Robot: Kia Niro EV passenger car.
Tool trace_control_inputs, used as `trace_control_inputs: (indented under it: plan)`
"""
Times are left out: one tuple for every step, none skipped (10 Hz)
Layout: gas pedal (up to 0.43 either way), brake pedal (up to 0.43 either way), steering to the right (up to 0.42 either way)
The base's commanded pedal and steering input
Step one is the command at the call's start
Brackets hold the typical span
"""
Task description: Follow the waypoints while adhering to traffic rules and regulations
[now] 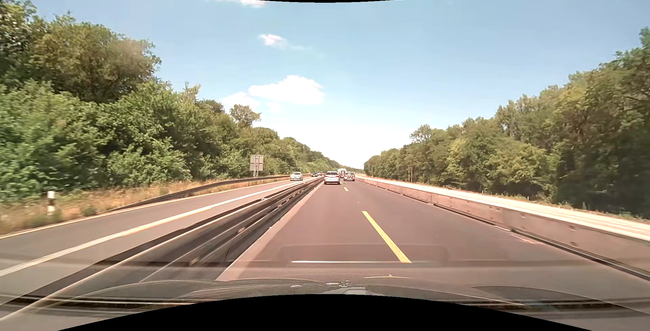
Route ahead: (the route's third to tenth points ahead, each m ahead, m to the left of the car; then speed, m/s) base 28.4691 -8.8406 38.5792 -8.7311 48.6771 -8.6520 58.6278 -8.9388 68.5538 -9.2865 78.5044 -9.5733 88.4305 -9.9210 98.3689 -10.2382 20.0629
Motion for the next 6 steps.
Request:
trace_control_inputs:
  plan:
    - [0.15, 0.0, 0.001]
    - [0.15, 0.0, 0.002]
    - [0.15, 0.0, 0.003]
    - [0.15, 0.0, 0.002]
    - [0.15, 0.0, 0.002]
    - [0.15, 0.0, 0.001]
